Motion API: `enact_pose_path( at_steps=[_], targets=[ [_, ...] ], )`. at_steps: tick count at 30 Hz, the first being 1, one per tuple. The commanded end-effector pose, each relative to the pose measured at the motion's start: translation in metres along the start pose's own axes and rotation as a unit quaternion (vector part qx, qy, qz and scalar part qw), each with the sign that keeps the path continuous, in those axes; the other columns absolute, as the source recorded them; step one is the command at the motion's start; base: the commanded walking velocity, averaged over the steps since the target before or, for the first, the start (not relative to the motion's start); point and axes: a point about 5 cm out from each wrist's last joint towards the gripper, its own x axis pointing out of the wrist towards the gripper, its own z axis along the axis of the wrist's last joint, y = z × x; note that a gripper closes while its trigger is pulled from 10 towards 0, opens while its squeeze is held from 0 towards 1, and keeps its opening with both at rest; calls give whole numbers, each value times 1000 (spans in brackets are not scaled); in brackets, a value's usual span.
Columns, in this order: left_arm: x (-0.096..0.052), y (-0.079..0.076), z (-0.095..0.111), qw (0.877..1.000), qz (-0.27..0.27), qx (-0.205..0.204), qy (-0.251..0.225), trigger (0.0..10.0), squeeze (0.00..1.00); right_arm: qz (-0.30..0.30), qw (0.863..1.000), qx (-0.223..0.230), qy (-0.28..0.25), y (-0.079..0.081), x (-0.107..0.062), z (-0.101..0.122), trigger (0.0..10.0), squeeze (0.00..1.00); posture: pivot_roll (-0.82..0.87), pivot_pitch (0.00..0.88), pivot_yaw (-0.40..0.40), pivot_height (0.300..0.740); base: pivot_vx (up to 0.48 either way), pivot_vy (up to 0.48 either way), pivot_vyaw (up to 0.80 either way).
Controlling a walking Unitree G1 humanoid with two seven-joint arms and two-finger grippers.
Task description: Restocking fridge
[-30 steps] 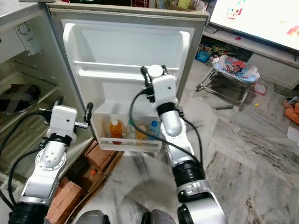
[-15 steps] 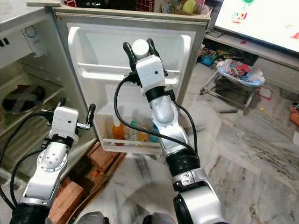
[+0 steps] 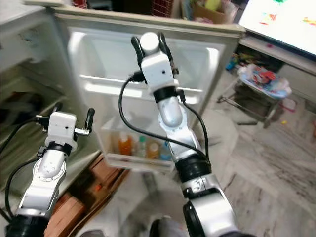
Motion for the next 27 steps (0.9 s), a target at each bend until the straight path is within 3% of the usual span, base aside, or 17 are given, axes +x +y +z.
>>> enact_pose_path(
  at_steps=[1,8,10,18,27],
  targets=[
    [-3,0,0,1000,-4,1,-2,10000,0,-36,999,-12,-12,-12,6,6,10000,0,133,7,-62,740,0,0,0],
    [-3,0,0,1000,-1,3,0,10000,0,-64,997,-27,14,-19,5,-1,10000,0,137,8,-62,740,0,0,0],
    [-3,1,0,1000,0,4,1,10000,0,-97,993,-21,64,-28,2,-15,10000,0,136,7,-62,740,0,0,0],
    [-2,1,-1,1000,2,4,3,10000,0,-160,973,-9,164,-48,-11,-47,10000,0,137,7,-62,740,0,0,0],
    [-1,1,-1,1000,2,7,5,10000,0,-164,953,-17,254,-49,-23,-73,10000,0,140,4,-63,740,0,0,0]
  ],
)
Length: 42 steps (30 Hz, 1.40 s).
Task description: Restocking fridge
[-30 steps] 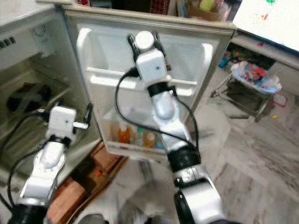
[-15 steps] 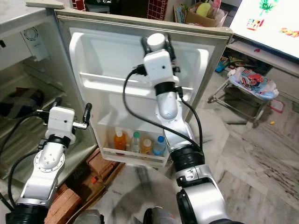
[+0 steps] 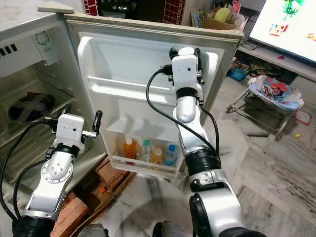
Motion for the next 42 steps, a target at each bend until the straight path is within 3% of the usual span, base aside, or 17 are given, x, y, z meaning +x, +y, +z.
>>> enact_pose_path(
  at_steps=[1,9,18,22,26,32,37,42],
  targets=[
    [2,0,0,1000,0,3,3,10000,0,-28,996,-17,88,-15,-7,-35,10000,0,140,3,-62,740,0,0,0],
    [2,1,0,1000,3,5,2,10000,0,-38,998,-22,46,-23,-15,-28,10000,0,143,0,-63,740,0,0,0],
    [4,2,1,1000,5,9,-2,10000,0,-41,996,-51,55,-39,-36,-42,10000,0,137,0,-58,740,0,0,0],
    [5,4,1,1000,5,12,-2,10000,0,-8,996,-84,-7,-37,-43,-30,10000,0,136,0,-54,740,0,0,0],
    [5,4,1,1000,5,13,-2,10000,0,-2,995,-95,-19,-37,-46,-28,10000,0,137,0,-53,740,0,0,0],
    [5,5,1,1000,5,15,-2,10000,0,-2,994,-106,6,-47,-58,-37,10000,0,137,0,-48,740,0,0,0],
    [6,5,1,1000,4,16,-2,10000,0,-4,995,-89,40,-52,-65,-43,10000,0,130,0,-47,740,0,0,0],
    [8,4,1,1000,4,16,-4,10000,0,4,997,-71,8,-44,-55,-28,10000,0,128,0,-46,740,0,0,0]
  ],
)
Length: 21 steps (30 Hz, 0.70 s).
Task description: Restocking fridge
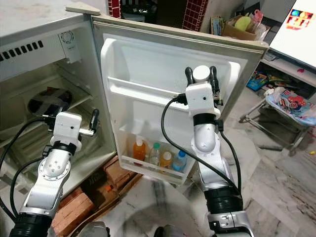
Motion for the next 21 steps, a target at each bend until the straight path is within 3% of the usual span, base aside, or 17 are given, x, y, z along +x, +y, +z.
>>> enact_pose_path(
  at_steps=[1,8,11,15,21],
  targets=[
    [2,-3,1,1000,-2,3,-3,10000,0,-14,999,-10,33,-6,2,-11,10000,0,128,0,-46,740,0,0,0],
    [1,-2,1,1000,1,4,-2,10000,0,-57,997,-34,-29,-16,32,18,10000,0,137,0,-50,740,0,0,0],
    [1,-1,0,1000,4,2,-1,10000,0,-61,998,-31,-9,-15,33,12,10000,0,140,0,-55,740,0,0,0],
    [1,0,-1,1000,12,-10,6,10000,0,-55,998,7,41,-11,26,-3,10000,0,140,0,-57,740,0,0,0],
    [0,-1,-3,1000,10,-15,11,10000,0,-44,997,32,50,-5,19,-5,10000,0,136,0,-56,740,0,0,0]
  ],
)
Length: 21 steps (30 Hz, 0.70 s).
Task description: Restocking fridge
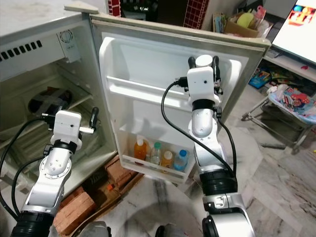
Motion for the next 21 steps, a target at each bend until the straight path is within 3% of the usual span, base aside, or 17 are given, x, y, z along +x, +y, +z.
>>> enact_pose_path(
  at_steps=[1,9,18,21],
  targets=[
    [0,-1,-1,1000,-1,-4,6,10000,0,-12,999,0,31,-6,-4,-12,10000,0,136,0,-56,740,0,0,0],
    [2,-1,-1,1000,-1,-4,7,10000,0,-13,999,-1,34,-6,-2,-14,10000,0,135,0,-52,740,0,269,0],
    [1,-1,-1,1000,-2,-4,8,10000,0,-14,999,-2,33,-5,-1,-14,10000,0,136,0,-52,740,0,423,-800],
    [2,-1,-1,1000,-1,-3,7,10000,0,-15,999,-2,31,-5,0,-14,10000,0,136,0,-53,740,0,194,-331]
  ],
)
